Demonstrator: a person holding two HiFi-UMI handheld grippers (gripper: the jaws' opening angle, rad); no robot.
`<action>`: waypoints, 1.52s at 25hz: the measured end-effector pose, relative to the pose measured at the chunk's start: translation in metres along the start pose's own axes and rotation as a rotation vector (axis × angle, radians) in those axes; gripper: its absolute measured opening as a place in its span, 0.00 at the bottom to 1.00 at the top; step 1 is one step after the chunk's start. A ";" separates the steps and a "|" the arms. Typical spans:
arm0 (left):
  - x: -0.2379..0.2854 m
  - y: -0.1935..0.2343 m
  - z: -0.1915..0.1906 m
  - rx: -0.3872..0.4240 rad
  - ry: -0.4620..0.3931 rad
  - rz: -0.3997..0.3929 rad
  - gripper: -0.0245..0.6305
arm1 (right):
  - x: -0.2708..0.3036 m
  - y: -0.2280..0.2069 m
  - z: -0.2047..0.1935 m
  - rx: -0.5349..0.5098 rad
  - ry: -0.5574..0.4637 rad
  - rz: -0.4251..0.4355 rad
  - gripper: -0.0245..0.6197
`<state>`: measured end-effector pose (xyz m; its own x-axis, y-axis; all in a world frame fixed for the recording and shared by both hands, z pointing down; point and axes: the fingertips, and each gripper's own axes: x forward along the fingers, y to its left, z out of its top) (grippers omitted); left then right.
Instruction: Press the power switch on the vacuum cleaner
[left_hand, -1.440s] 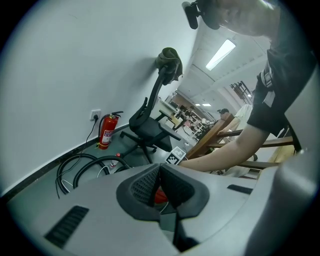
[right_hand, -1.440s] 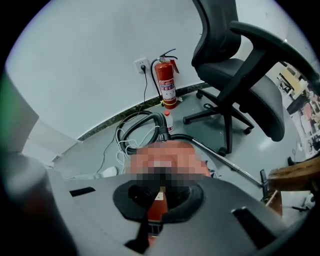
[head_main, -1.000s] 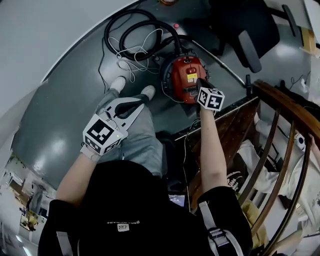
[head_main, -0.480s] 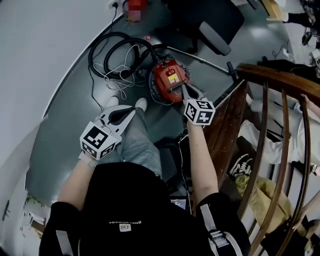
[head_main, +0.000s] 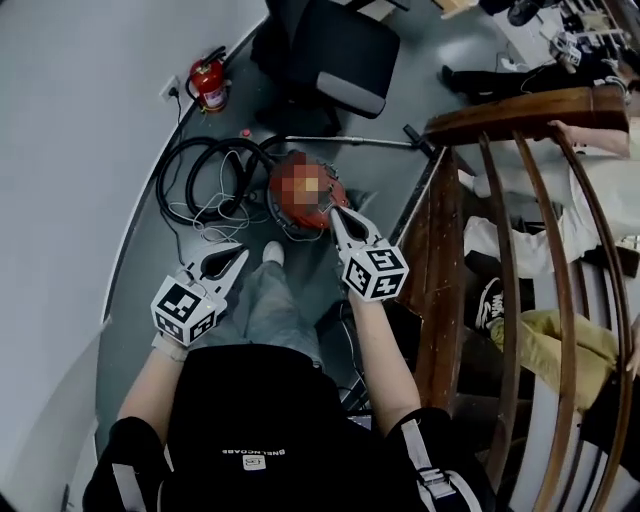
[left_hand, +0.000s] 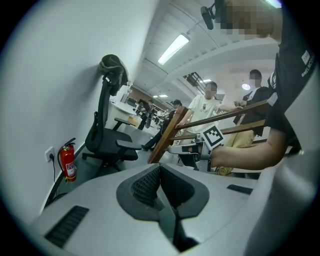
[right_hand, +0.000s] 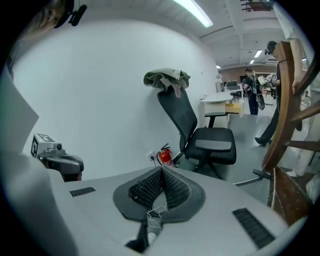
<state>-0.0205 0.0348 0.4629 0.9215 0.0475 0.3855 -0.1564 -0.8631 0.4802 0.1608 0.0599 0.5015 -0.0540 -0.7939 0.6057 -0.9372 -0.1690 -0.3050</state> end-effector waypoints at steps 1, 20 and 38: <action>0.001 -0.006 0.007 0.010 0.001 -0.012 0.06 | -0.012 0.004 0.005 0.007 -0.020 -0.003 0.08; 0.035 -0.113 0.115 0.228 -0.014 -0.259 0.06 | -0.196 0.040 0.078 0.056 -0.384 -0.113 0.08; 0.057 -0.206 0.163 0.367 -0.073 -0.421 0.06 | -0.288 0.038 0.095 0.060 -0.557 -0.215 0.08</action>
<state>0.1225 0.1329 0.2575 0.9018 0.4023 0.1580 0.3523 -0.8960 0.2704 0.1731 0.2269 0.2459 0.3389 -0.9221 0.1868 -0.8851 -0.3798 -0.2691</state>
